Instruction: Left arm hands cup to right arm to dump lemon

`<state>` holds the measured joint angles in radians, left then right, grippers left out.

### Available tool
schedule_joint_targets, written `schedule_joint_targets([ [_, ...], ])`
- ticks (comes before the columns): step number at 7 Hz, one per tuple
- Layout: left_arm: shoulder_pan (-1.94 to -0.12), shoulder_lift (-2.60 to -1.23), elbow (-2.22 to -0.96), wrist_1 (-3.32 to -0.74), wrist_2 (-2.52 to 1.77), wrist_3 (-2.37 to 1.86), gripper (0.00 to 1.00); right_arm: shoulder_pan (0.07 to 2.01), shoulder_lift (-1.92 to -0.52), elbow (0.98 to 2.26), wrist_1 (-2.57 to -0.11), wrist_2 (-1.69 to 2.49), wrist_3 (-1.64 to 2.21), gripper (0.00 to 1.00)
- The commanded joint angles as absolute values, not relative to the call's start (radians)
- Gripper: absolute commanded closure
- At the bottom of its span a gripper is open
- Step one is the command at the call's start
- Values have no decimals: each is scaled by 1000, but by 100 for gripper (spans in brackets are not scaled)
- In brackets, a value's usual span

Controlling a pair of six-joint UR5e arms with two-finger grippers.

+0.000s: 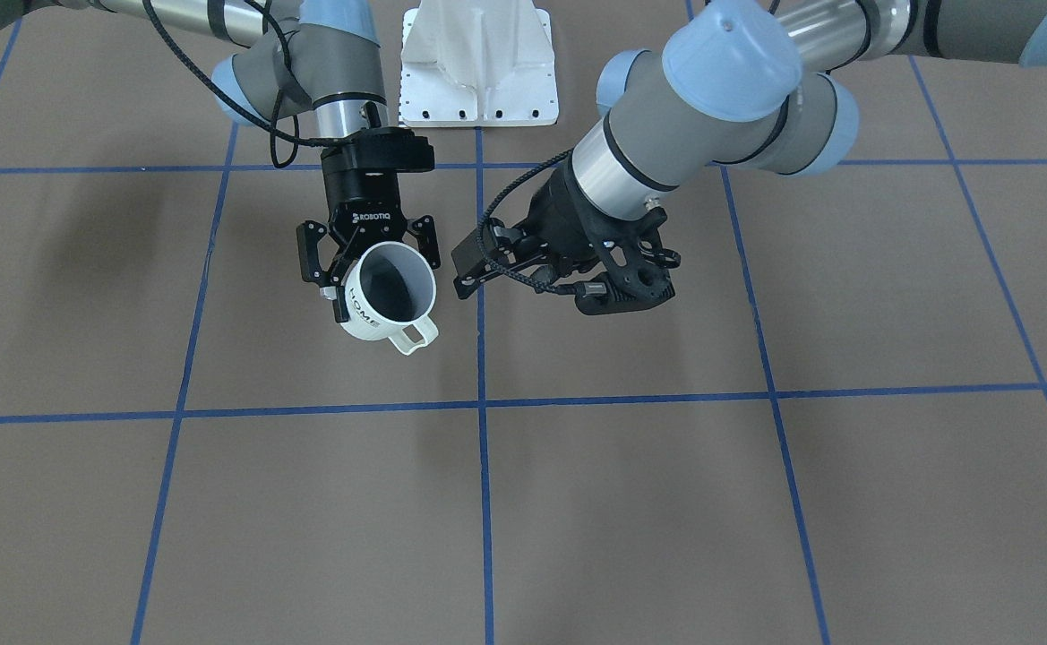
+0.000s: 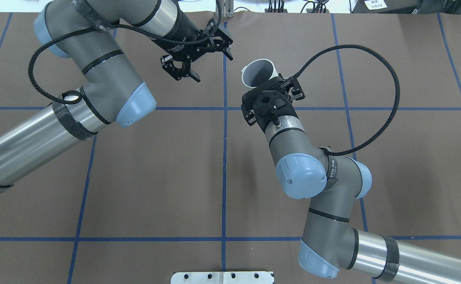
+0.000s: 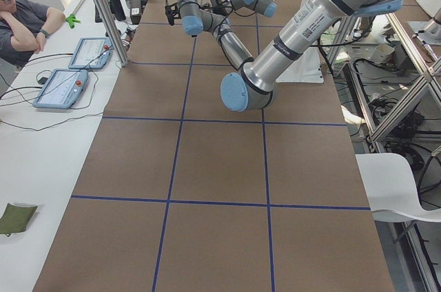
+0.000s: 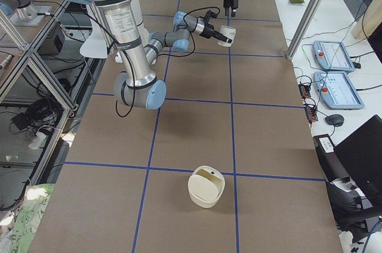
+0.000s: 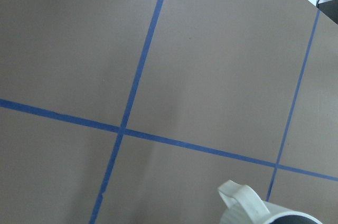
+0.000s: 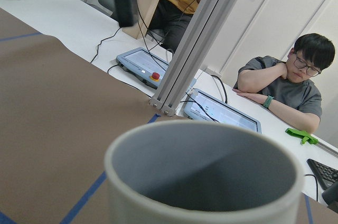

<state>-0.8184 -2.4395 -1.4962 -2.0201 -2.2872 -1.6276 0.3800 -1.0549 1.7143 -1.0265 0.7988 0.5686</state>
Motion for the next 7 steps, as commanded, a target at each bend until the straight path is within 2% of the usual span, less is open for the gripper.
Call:
schedule_joint_targets([
  [1,-792,-2456,-1493,-2020,-2284,-1644,0,370,-1040,1677,-1025,761,569,79],
  [5,-787,-2485,-1428,-2022,-2278,-1635,9,367,-1040,1678,-1025,761,568,79],
  [7,-782,-2541,-1353,-2039,-2278,-1634,13,367,-1039,1680,-1025,761,569,79],
])
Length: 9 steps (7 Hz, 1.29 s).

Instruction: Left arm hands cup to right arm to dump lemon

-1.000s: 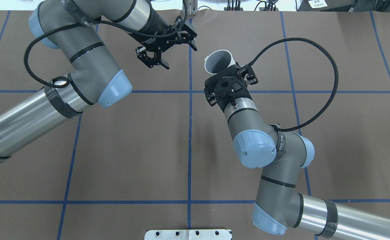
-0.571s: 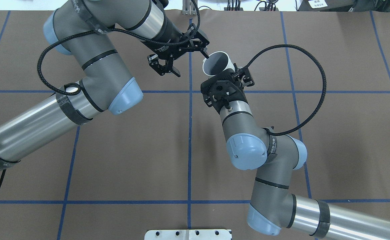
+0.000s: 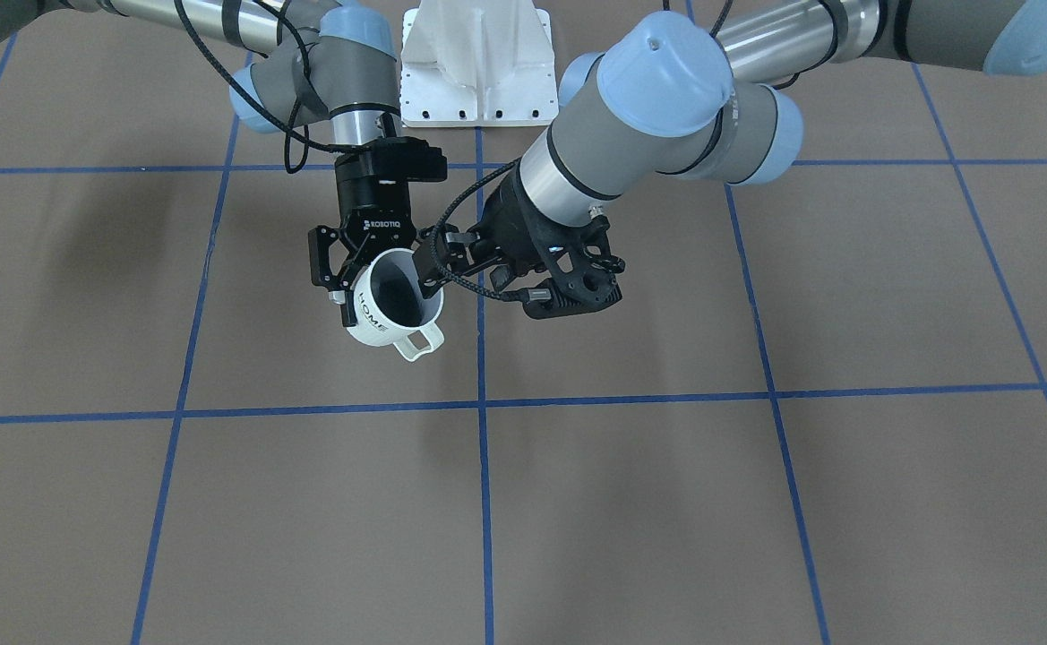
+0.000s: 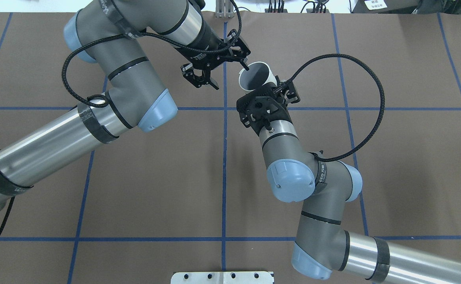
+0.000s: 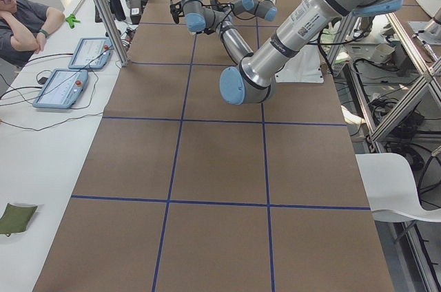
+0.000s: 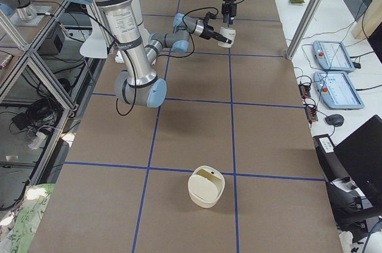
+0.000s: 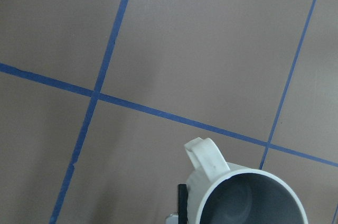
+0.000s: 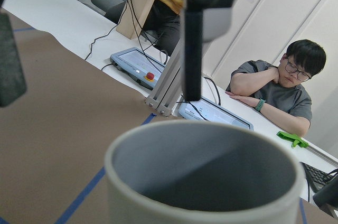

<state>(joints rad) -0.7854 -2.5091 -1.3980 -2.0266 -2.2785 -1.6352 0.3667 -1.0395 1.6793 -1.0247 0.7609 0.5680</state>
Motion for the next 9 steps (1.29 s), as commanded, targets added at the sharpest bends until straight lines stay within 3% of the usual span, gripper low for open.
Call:
schedule_joint_targets([
  [1,-776,-2546,-1347,-2039,-2278,-1634,18,367,-1039,1680,-1025,761,569,79],
  [5,-761,-2545,-1348,-2048,-2279,-1632,46,367,-1040,1678,-1023,761,569,79],
  [9,-756,-2539,-1344,-2046,-2278,-1609,61,367,-1039,1680,-1017,762,568,79],
])
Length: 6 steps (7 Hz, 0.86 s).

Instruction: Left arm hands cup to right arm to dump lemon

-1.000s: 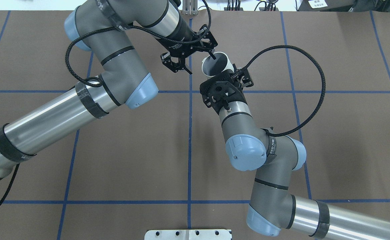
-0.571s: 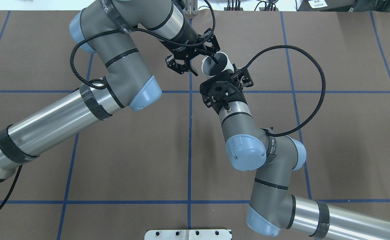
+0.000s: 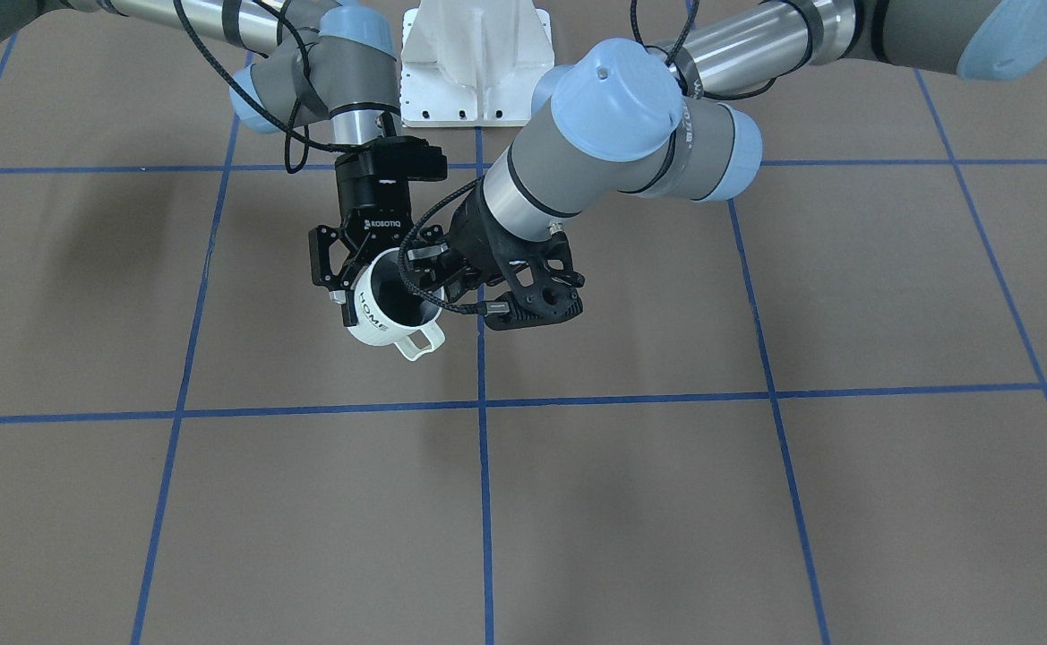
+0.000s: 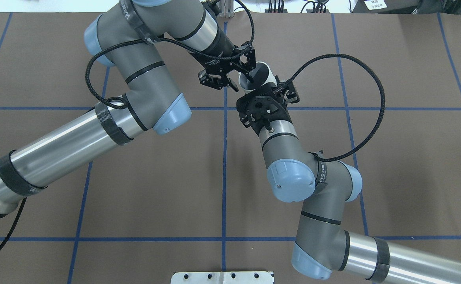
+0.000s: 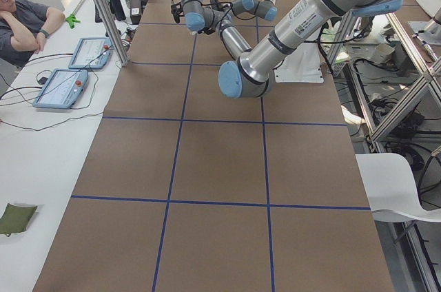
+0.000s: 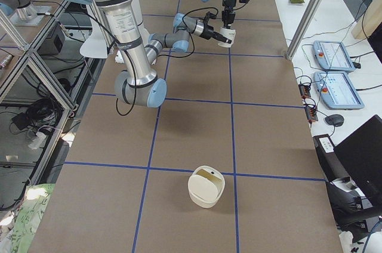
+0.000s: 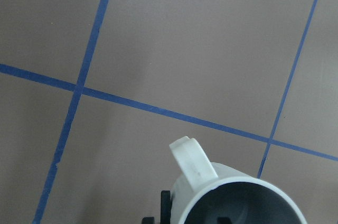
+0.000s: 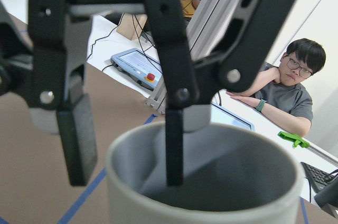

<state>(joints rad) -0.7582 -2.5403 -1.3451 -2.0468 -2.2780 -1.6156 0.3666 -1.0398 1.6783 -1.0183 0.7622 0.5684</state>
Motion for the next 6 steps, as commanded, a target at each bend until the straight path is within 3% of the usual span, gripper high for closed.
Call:
schedule_joint_targets([
  [1,-755,-2537,-1344,-2046,-2278,-1609,65,367,-1040,1680,-1017,762,568,79],
  [4,-752,-2537,-1338,-2046,-2276,-1609,77,367,-1040,1680,-1017,762,568,79],
  [5,-752,-2540,-1338,-2043,-2278,-1618,100,367,-1040,1680,-1017,762,569,78],
  [6,-752,-2540,-1339,-2043,-2281,-1620,100,367,-1040,1680,-1017,761,569,2],
])
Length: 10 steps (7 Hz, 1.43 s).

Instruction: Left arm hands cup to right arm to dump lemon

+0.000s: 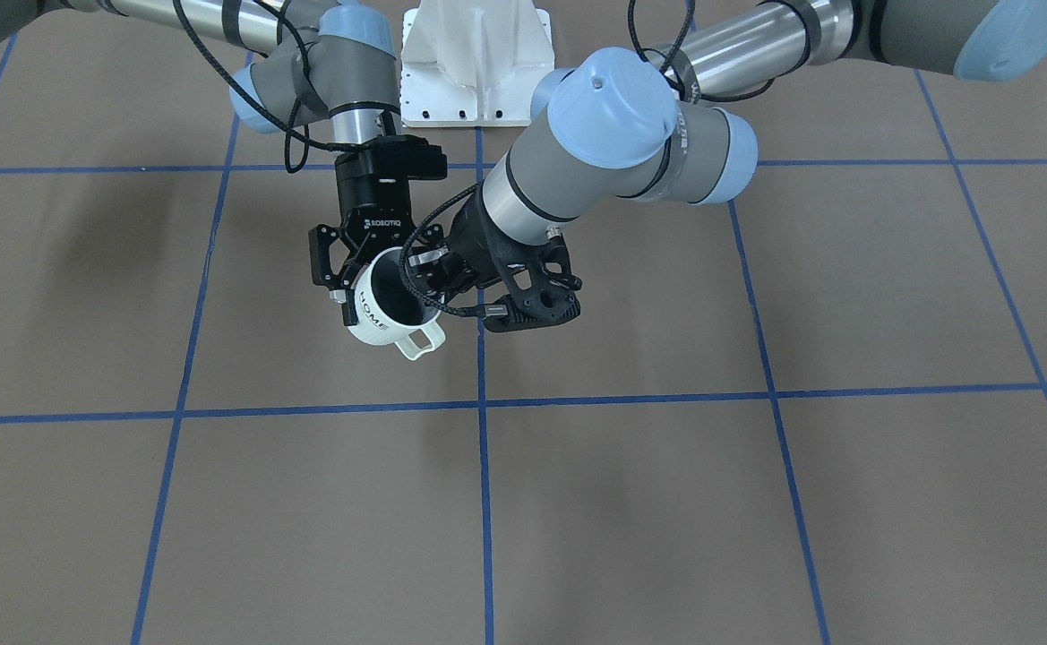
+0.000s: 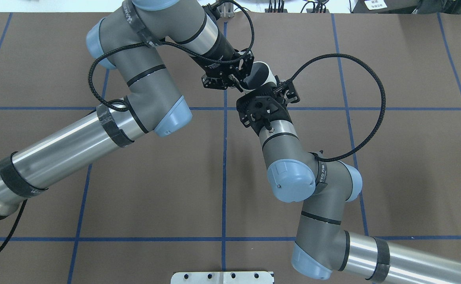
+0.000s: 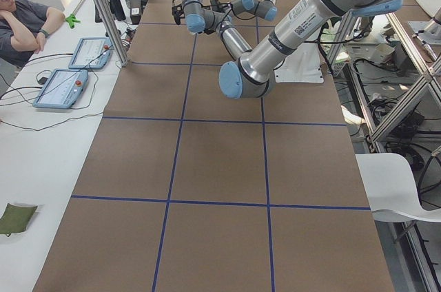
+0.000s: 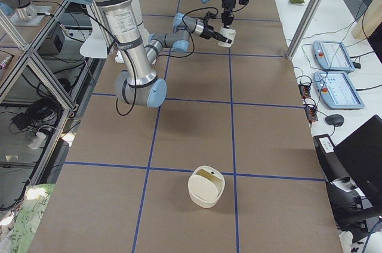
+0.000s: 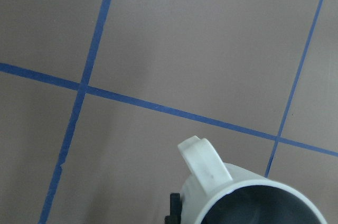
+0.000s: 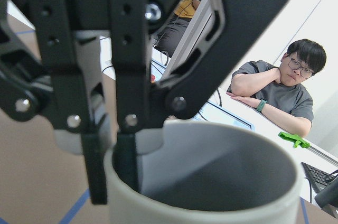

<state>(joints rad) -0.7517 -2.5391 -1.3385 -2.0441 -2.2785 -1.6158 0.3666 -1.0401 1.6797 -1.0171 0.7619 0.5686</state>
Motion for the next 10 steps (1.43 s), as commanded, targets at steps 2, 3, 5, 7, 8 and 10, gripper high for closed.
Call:
schedule_joint_targets([
  [2,-756,-2542,-1339,-2043,-2284,-1621,100,367,-1048,1680,-1017,761,569,0],
  [3,-756,-2542,-1339,-2043,-2283,-1620,100,367,-1051,1678,-1017,761,569,0],
  [5,-808,-2542,-1339,-2040,-2289,-1618,100,367,-1055,1678,-1016,761,569,0],
  [7,-912,-2540,-1324,-2036,-2348,-1614,100,365,-1055,1680,-1015,762,568,0],
  [8,-960,-2540,-1295,-2034,-2352,-1614,100,365,-1055,1687,-1015,765,568,0],
  [10,-1032,-2533,-1225,-2011,-2303,-1605,100,412,-1043,1727,-1019,869,569,0],
])
